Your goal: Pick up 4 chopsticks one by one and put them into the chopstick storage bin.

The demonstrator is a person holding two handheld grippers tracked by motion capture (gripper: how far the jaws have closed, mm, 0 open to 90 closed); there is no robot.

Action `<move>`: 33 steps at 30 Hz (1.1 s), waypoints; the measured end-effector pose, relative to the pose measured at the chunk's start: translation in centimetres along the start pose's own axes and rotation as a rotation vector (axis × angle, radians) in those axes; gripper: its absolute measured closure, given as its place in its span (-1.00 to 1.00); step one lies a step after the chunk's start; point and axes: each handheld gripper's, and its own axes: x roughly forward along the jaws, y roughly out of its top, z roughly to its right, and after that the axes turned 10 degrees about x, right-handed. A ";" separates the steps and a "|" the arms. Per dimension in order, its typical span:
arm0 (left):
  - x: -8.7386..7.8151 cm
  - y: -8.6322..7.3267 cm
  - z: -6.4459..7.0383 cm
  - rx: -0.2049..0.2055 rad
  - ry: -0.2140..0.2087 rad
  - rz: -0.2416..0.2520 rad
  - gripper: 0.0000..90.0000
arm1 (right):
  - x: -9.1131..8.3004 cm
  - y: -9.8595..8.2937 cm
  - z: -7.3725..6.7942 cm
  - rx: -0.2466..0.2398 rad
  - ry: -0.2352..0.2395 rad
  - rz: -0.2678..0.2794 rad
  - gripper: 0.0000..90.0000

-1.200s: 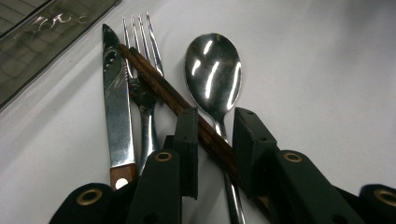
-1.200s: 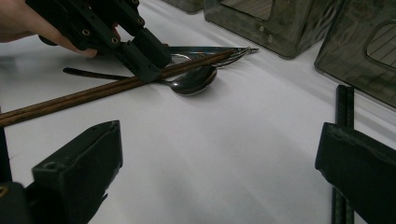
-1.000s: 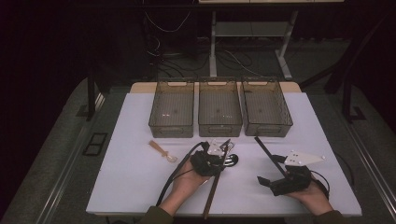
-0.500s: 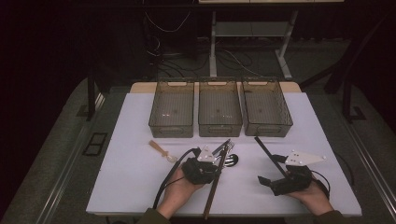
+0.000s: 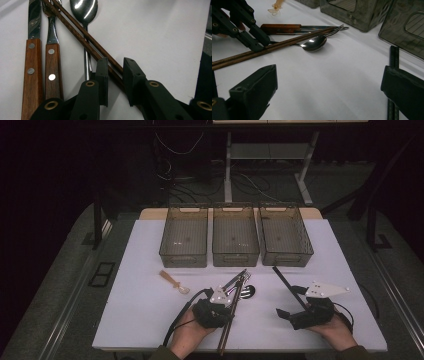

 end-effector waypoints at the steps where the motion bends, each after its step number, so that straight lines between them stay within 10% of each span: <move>1: 0.0 0.0 0.1 -0.001 0.003 -0.002 0.63 | 0.0 0.0 0.0 -0.001 0.000 0.000 -0.98; 33: -0.1 0.2 0.3 0.047 0.059 -0.058 0.45 | 0.0 0.0 -0.1 -0.004 -0.001 0.002 -0.98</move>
